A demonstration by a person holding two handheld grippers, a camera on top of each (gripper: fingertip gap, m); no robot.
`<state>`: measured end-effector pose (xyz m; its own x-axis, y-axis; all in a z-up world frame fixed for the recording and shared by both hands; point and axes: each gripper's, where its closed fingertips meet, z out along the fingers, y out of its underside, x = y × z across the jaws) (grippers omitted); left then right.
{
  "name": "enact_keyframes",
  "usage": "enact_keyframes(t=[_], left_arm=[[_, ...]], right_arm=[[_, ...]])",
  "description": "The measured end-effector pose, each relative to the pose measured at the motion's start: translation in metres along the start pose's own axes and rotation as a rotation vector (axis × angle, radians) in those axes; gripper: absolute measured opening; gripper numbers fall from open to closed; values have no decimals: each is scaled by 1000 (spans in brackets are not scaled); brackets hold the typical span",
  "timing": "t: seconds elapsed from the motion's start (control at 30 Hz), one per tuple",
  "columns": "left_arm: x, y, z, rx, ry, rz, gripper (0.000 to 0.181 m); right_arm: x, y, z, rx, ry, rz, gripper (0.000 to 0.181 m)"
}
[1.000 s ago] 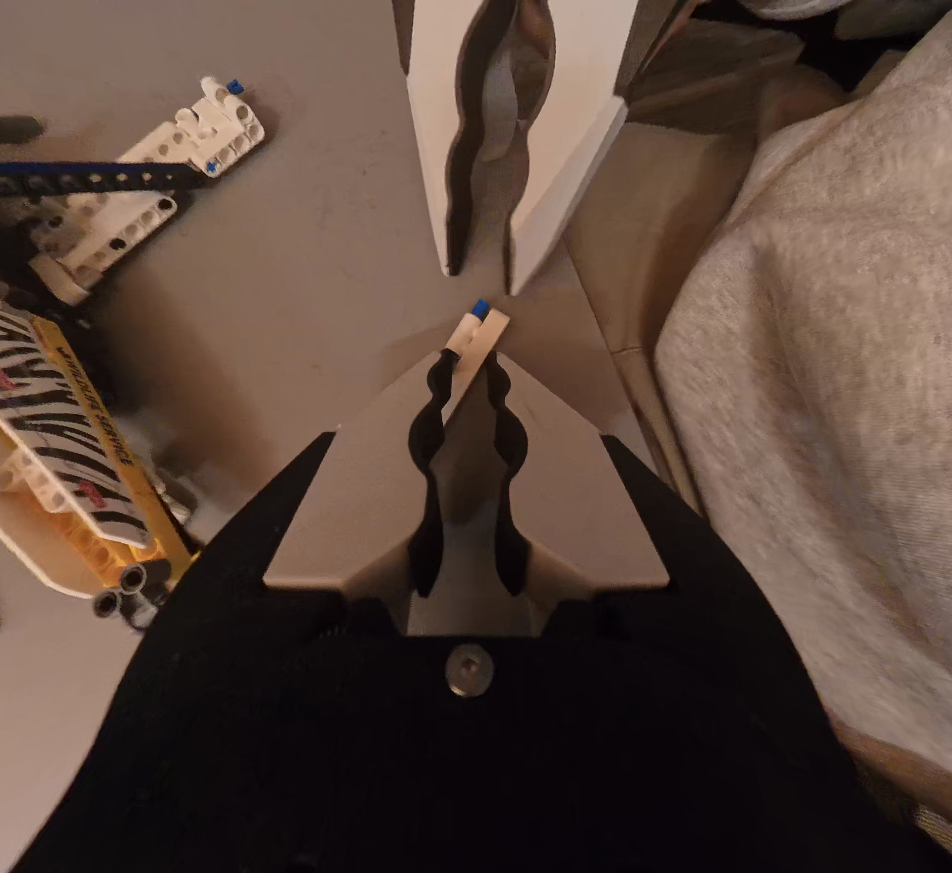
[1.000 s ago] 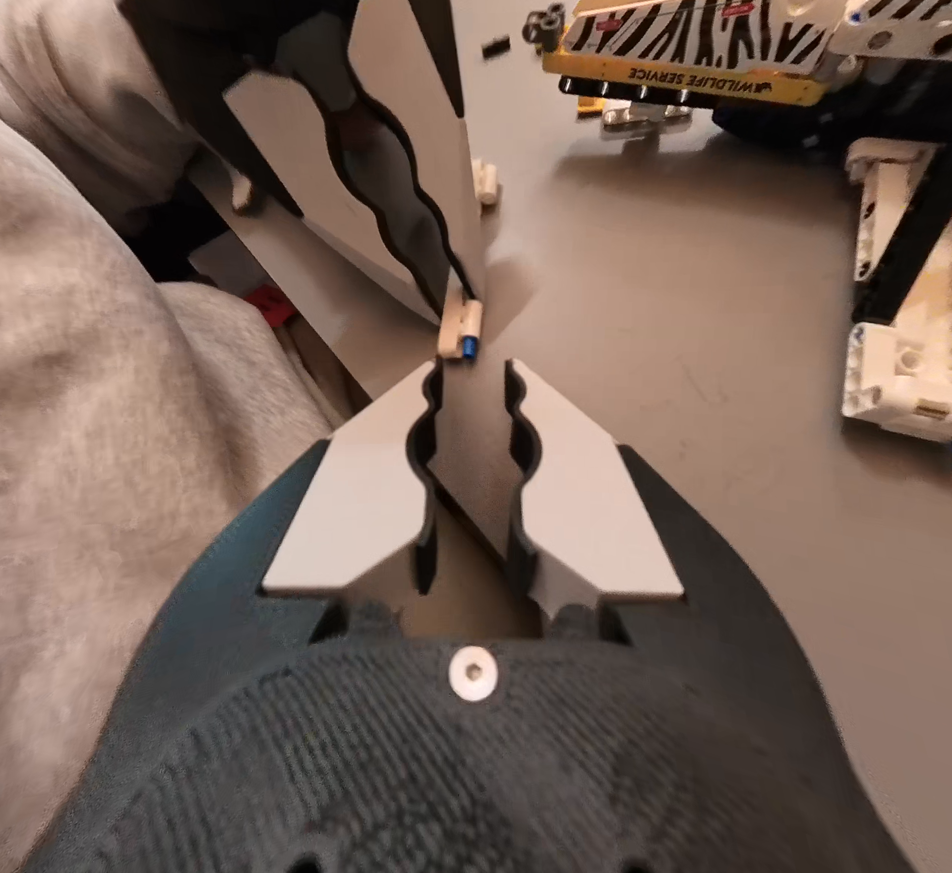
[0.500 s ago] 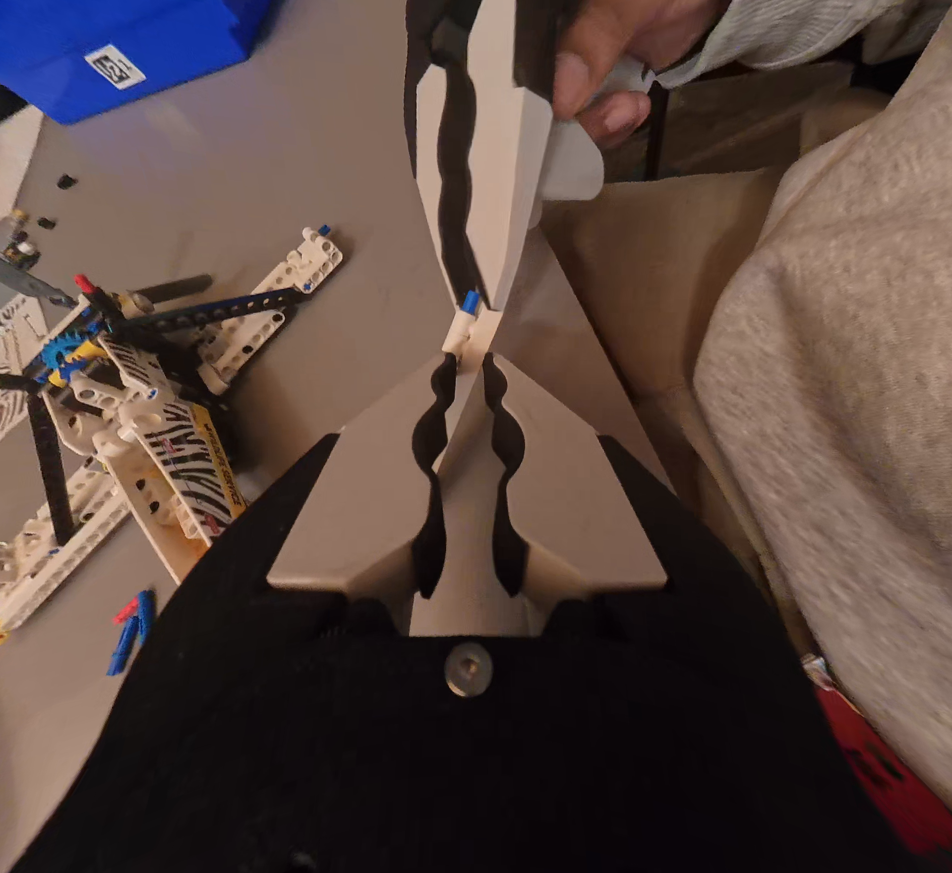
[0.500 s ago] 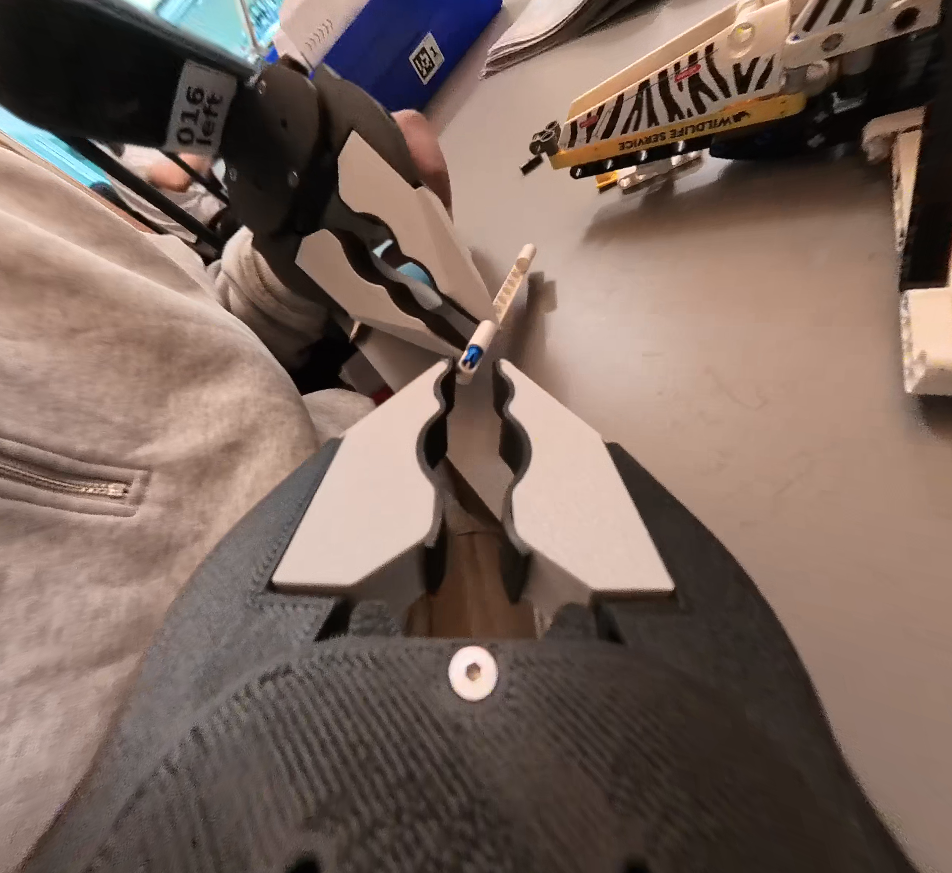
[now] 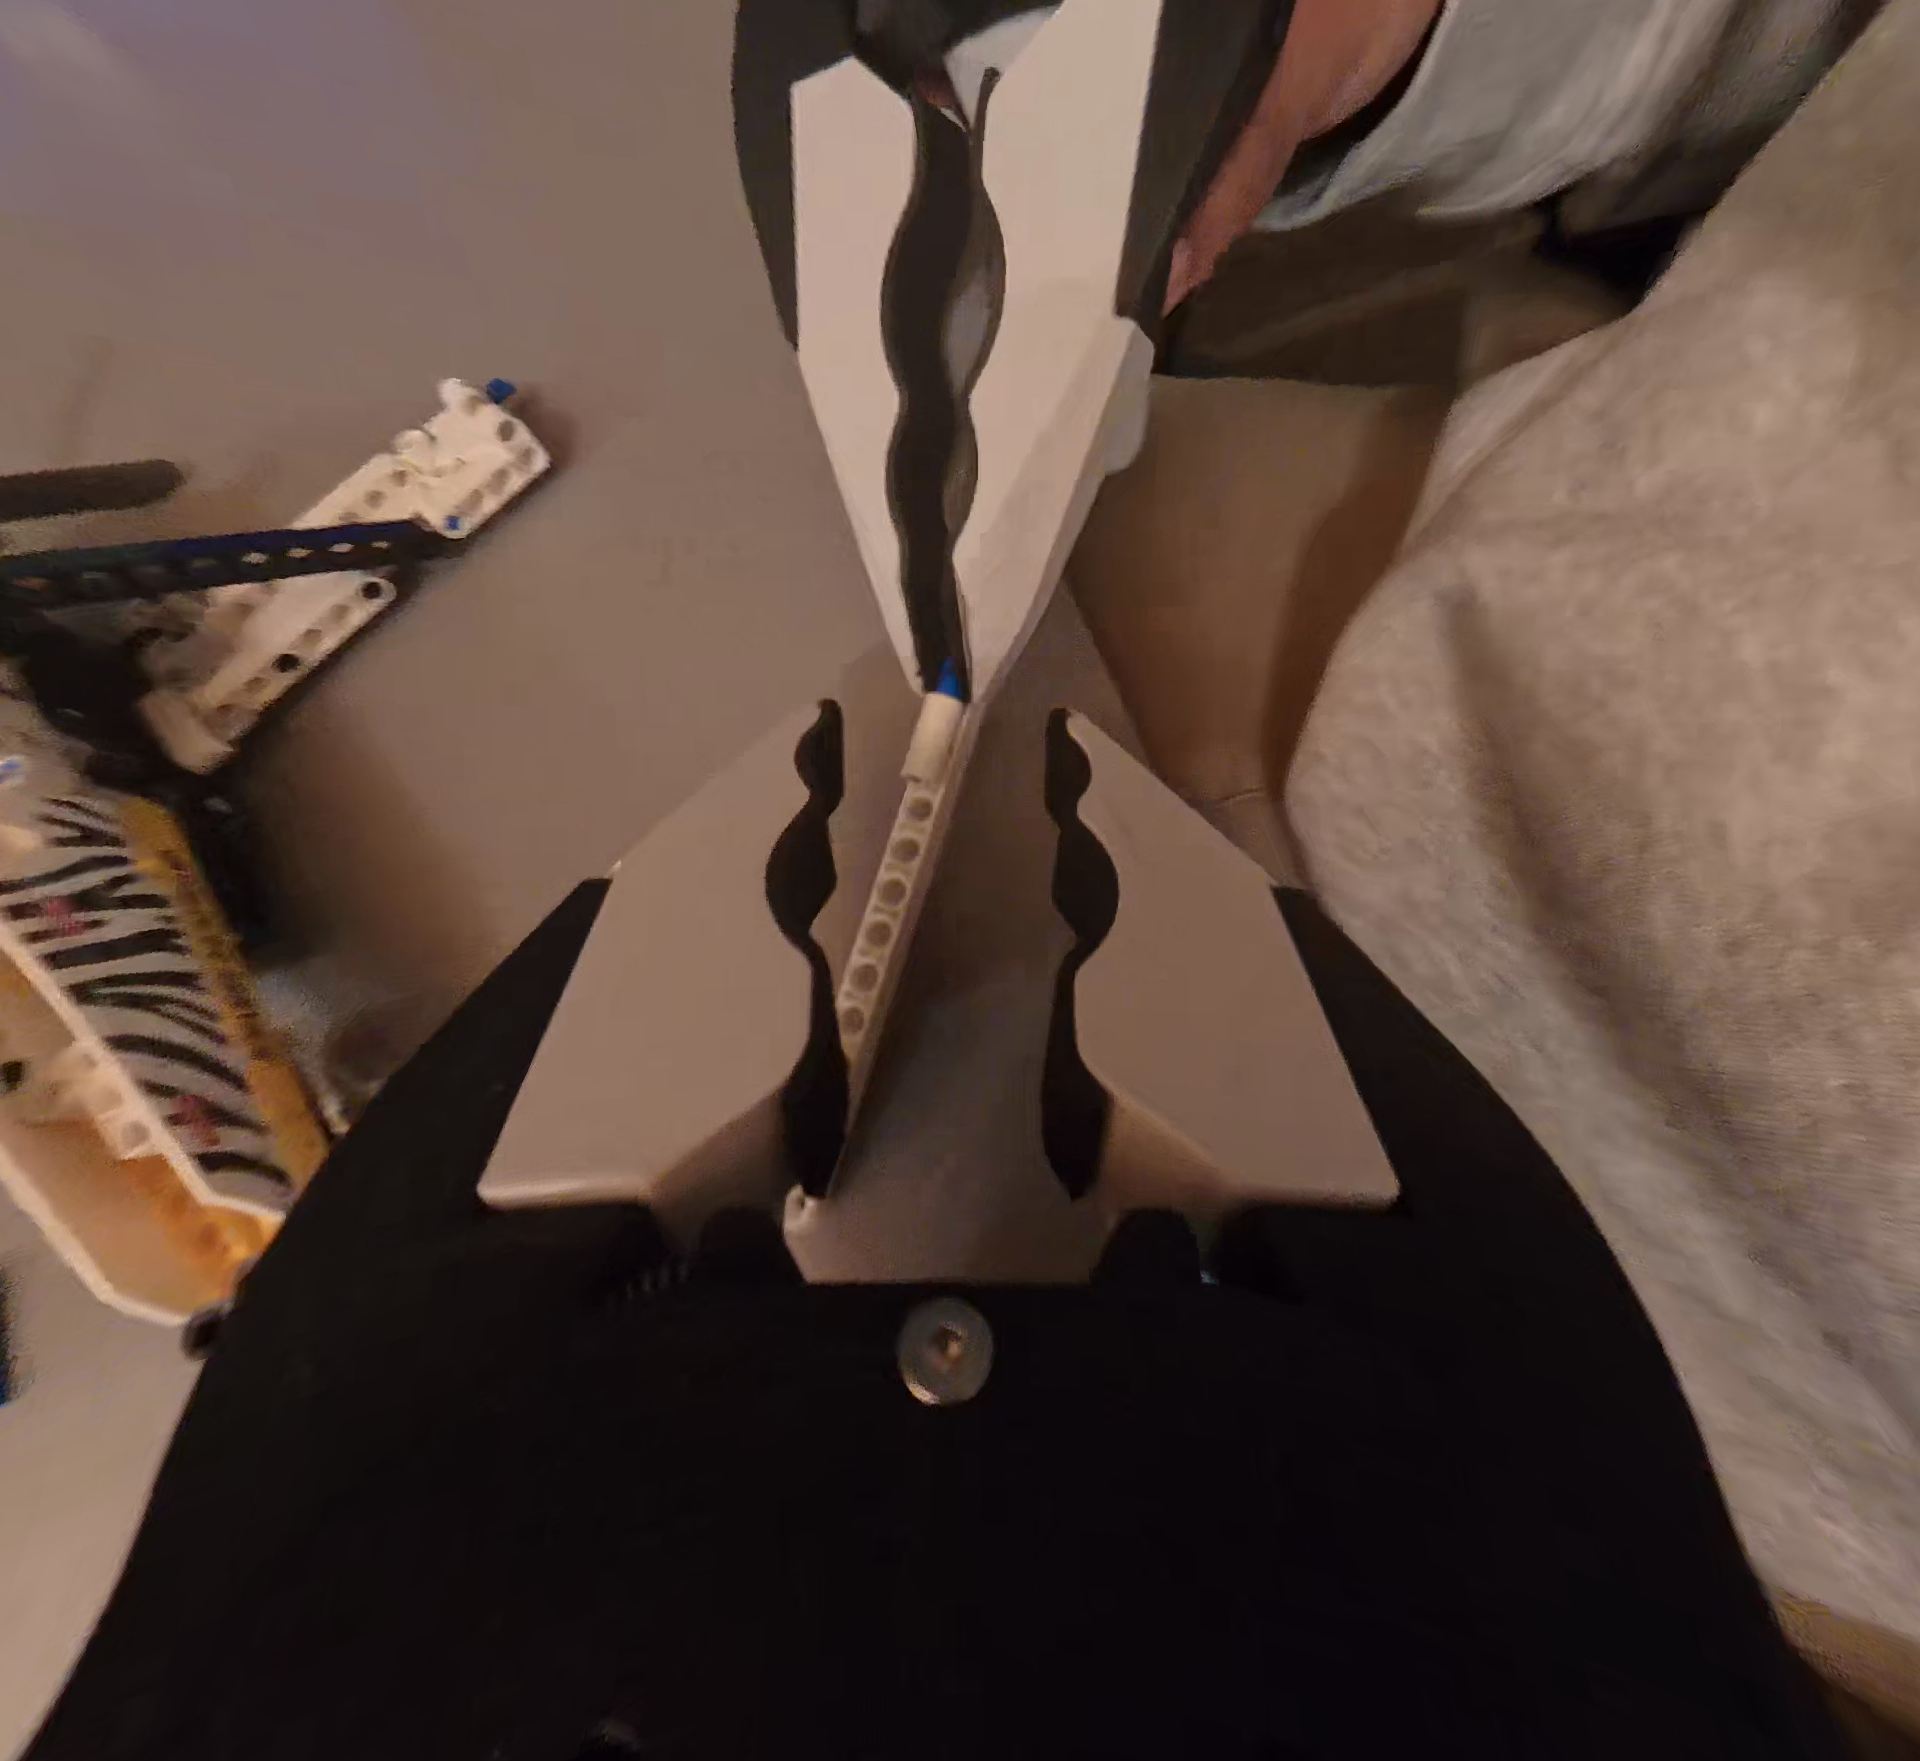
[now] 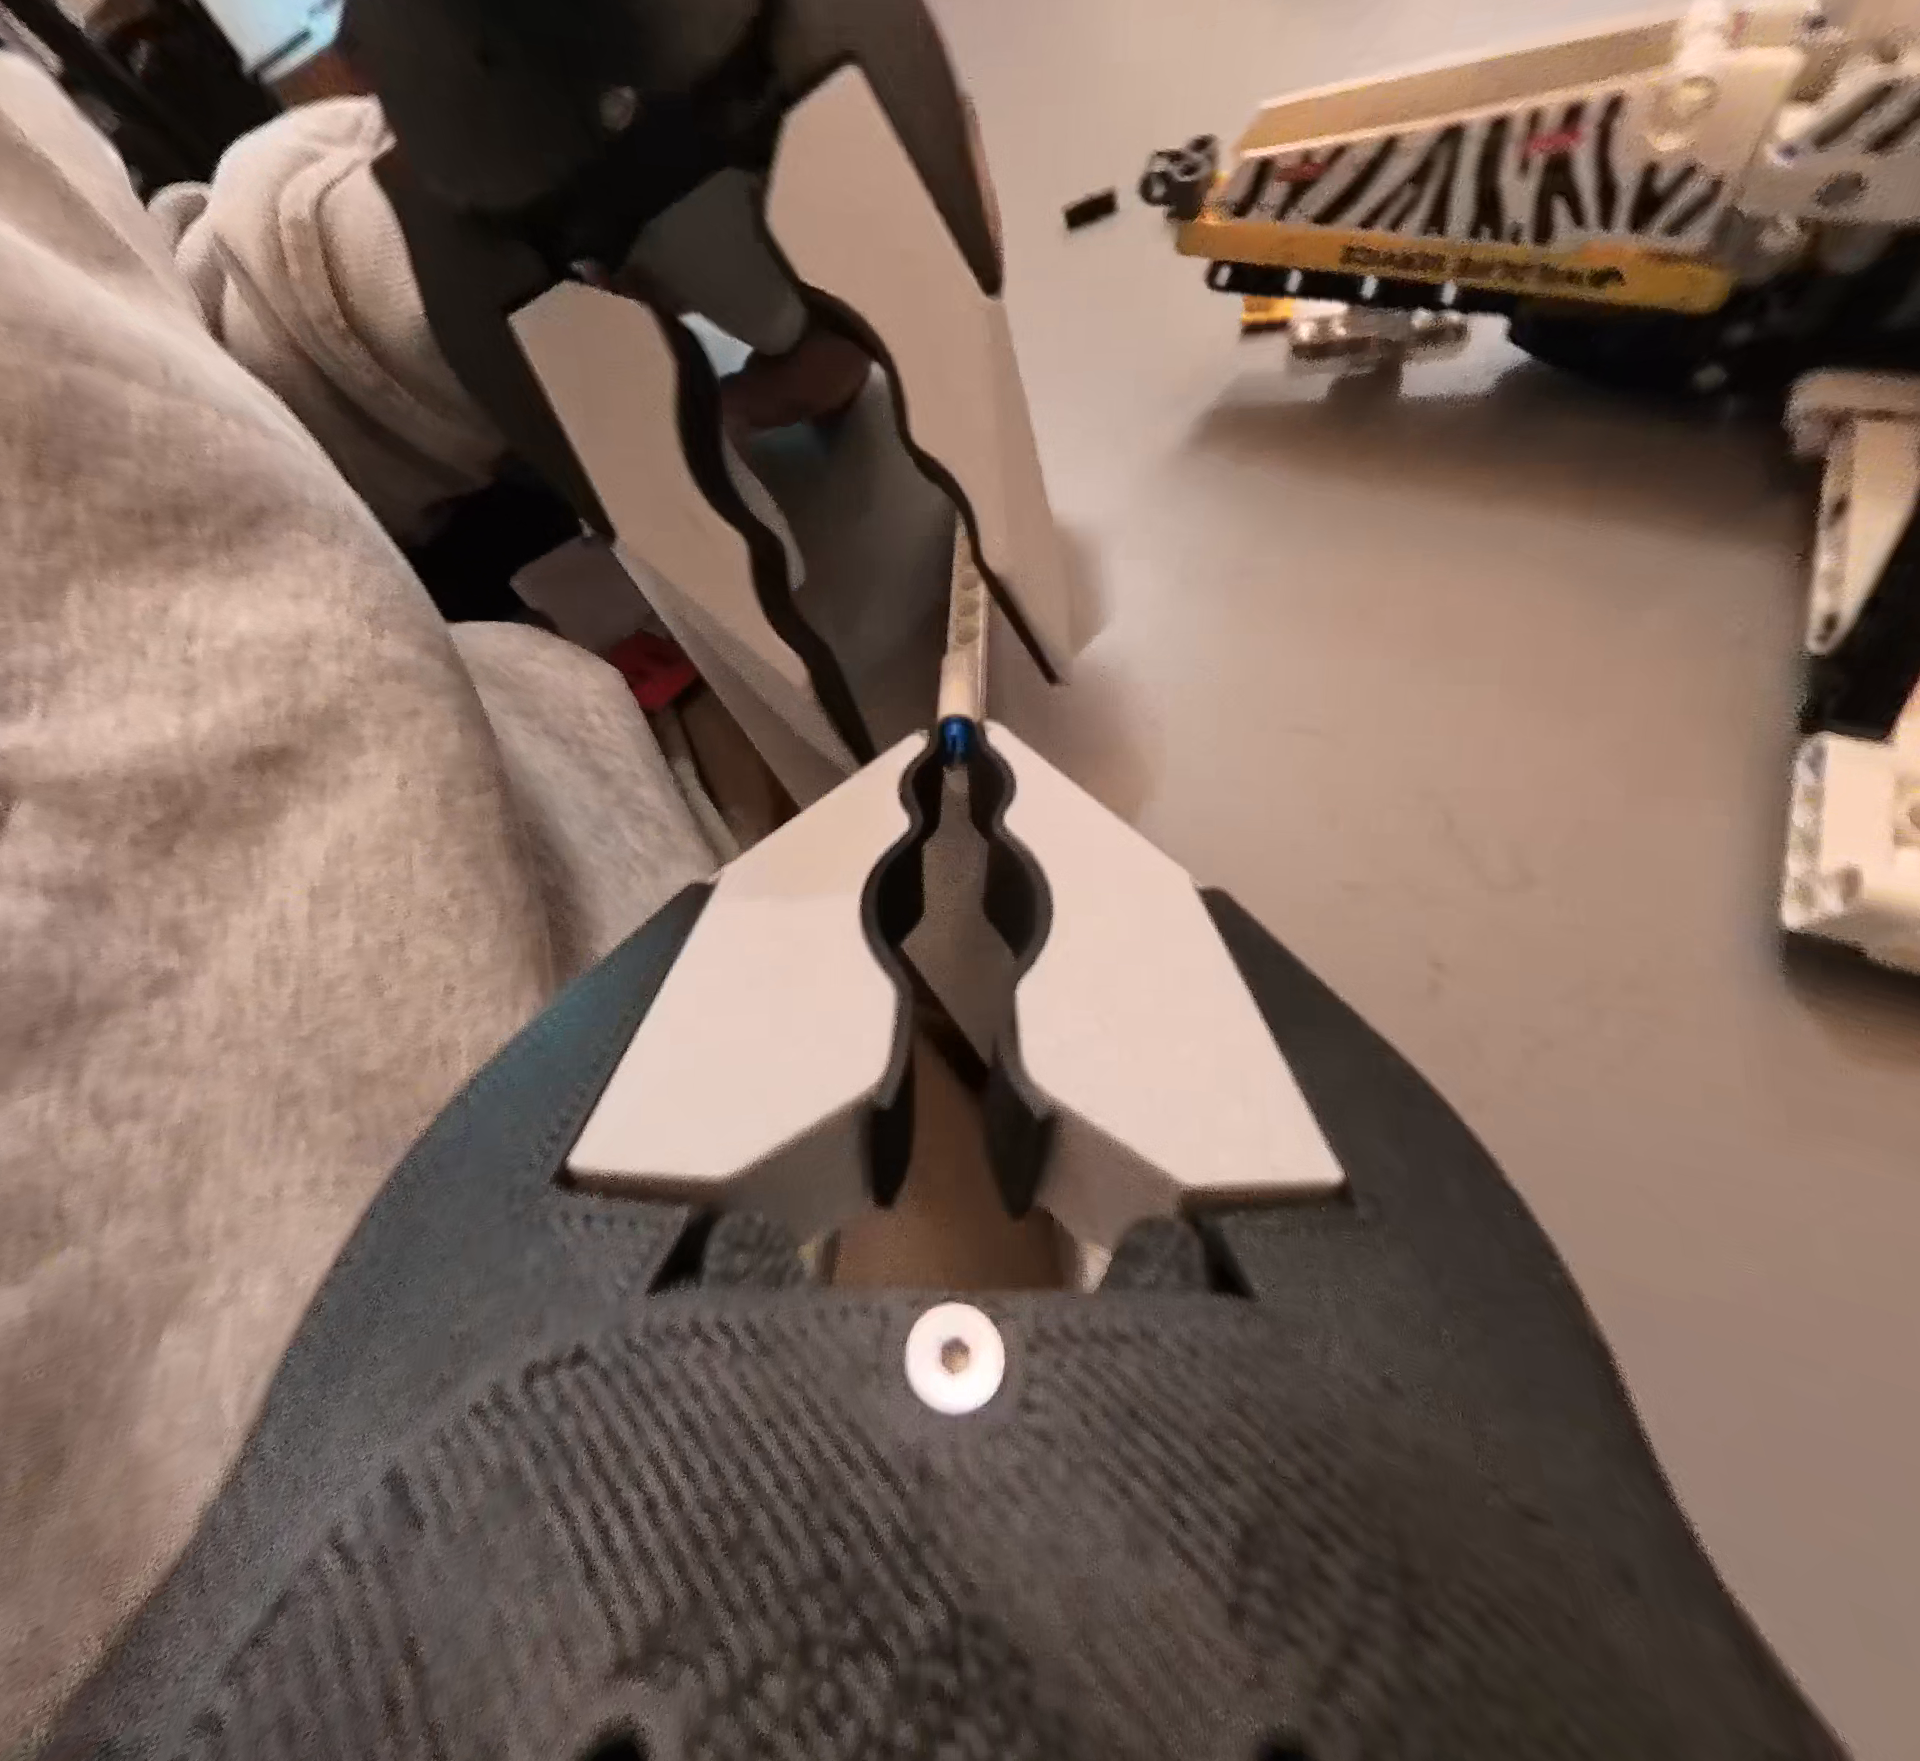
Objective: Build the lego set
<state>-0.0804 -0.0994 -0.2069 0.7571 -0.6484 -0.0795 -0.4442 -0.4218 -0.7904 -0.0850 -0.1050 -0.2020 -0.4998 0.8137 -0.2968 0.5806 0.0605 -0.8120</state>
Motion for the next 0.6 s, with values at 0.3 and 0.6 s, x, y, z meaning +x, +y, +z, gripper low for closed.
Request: enact_keyframes(t=[0.3,0.6], left_arm=[[5,19,6,-118,37,6,8],[7,21,8,-124,52,6,10]], right_arm=[[-4,4,7,-48,37,-161,2],[-4,8,4,-5,20,-196,3]])
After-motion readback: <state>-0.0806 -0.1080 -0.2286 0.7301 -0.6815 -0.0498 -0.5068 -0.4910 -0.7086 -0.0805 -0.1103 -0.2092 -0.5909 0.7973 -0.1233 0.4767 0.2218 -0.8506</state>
